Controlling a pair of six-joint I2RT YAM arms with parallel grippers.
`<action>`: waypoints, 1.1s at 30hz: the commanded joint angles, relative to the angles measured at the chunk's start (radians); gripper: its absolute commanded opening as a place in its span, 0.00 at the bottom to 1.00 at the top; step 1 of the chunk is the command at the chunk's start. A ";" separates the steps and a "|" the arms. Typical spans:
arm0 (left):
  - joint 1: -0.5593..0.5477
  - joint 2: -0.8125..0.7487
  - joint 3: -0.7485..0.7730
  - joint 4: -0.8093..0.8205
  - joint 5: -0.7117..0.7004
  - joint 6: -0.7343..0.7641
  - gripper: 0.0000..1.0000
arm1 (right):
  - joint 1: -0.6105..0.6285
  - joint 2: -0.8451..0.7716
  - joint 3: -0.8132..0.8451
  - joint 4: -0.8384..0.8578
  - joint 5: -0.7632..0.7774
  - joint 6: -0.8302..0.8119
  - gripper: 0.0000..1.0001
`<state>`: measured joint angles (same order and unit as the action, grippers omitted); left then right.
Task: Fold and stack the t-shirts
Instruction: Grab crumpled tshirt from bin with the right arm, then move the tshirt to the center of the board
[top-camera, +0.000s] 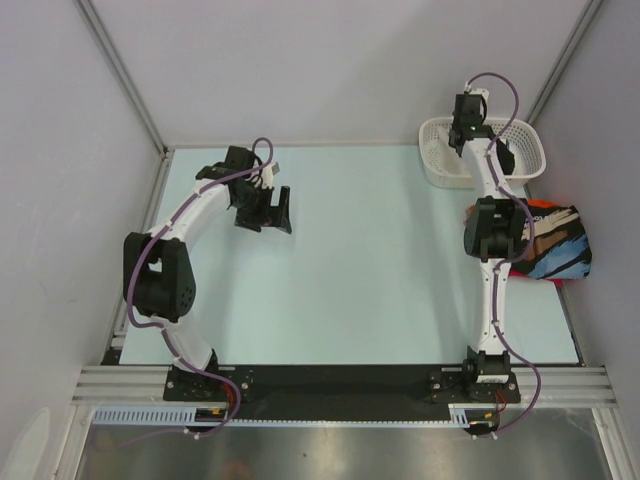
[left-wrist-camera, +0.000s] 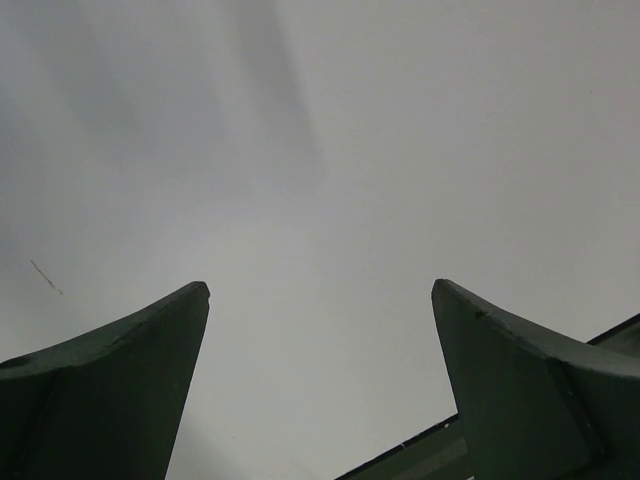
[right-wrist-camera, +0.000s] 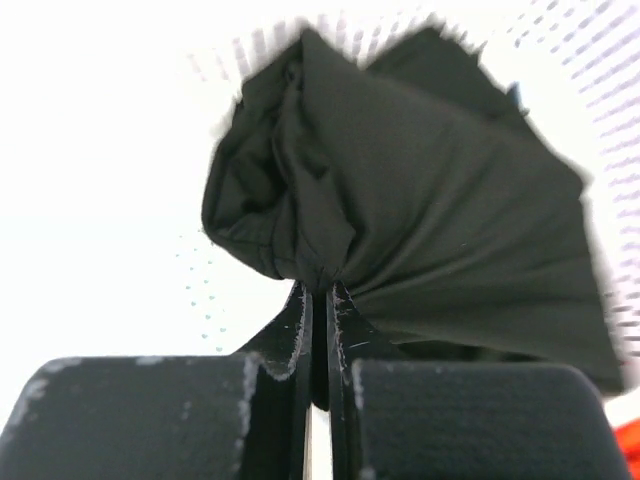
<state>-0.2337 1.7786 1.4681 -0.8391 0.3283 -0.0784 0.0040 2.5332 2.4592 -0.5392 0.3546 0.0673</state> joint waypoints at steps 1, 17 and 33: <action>-0.004 -0.015 0.029 0.040 0.041 0.012 1.00 | 0.022 -0.198 0.005 0.097 -0.008 -0.055 0.00; -0.006 -0.031 0.001 0.083 0.068 0.032 1.00 | 0.047 -0.300 -0.062 0.071 -0.055 -0.100 0.00; 0.108 -0.186 0.021 0.147 -0.362 -0.093 1.00 | 0.473 -0.620 -0.068 0.012 -0.031 -0.161 0.00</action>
<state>-0.2001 1.6974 1.4586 -0.7238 0.1909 -0.1028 0.3267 2.0258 2.3703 -0.5552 0.2966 -0.0528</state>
